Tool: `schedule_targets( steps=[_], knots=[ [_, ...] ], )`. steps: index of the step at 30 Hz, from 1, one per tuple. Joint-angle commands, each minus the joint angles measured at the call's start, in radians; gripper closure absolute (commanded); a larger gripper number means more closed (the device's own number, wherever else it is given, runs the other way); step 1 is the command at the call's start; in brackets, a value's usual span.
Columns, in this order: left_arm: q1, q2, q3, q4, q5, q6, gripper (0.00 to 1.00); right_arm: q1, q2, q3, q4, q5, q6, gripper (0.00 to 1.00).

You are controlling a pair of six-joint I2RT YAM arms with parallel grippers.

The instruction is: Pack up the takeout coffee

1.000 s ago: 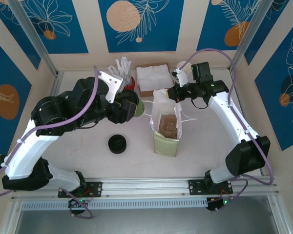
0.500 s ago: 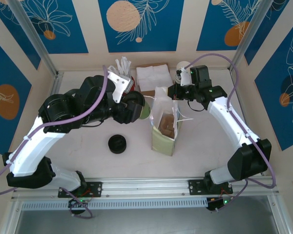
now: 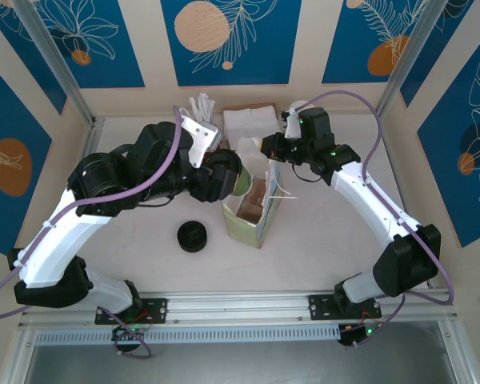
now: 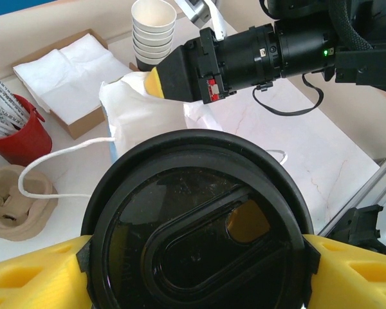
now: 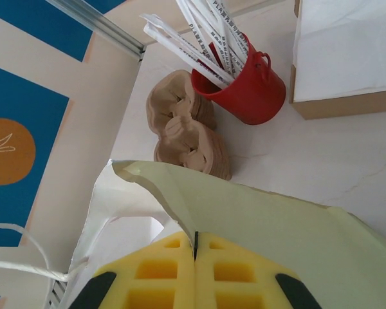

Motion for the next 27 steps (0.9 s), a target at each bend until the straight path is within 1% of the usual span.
schedule_targets(
  steps=[1, 4, 9, 12, 19, 22, 27],
  knots=[
    [0.006, 0.013, 0.017, 0.018, -0.001, 0.022, 0.23, 0.015, 0.008, -0.019, 0.037, -0.002, 0.037, 0.98],
    [0.006, 0.022, 0.012, 0.015, -0.017, 0.029, 0.23, 0.020, 0.004, -0.024, 0.019, -0.023, 0.019, 0.96],
    [0.014, 0.054, 0.002, 0.020, -0.024, 0.036, 0.23, 0.021, -0.021, -0.034, -0.036, -0.003, -0.021, 0.92],
    [0.020, 0.078, -0.007, 0.032, -0.018, 0.040, 0.23, 0.014, -0.026, -0.019, -0.081, 0.009, -0.053, 0.87],
    [0.040, 0.144, -0.015, 0.055, 0.001, 0.040, 0.24, 0.003, -0.044, 0.035, -0.197, 0.040, -0.126, 0.67],
    [0.050, 0.171, -0.025, 0.063, 0.002, 0.037, 0.24, 0.000, -0.062, 0.060, -0.251, 0.062, -0.156, 0.62],
    [0.063, 0.213, -0.039, 0.091, 0.022, 0.032, 0.24, 0.000, -0.076, 0.119, -0.376, 0.089, -0.201, 0.58]
  ],
)
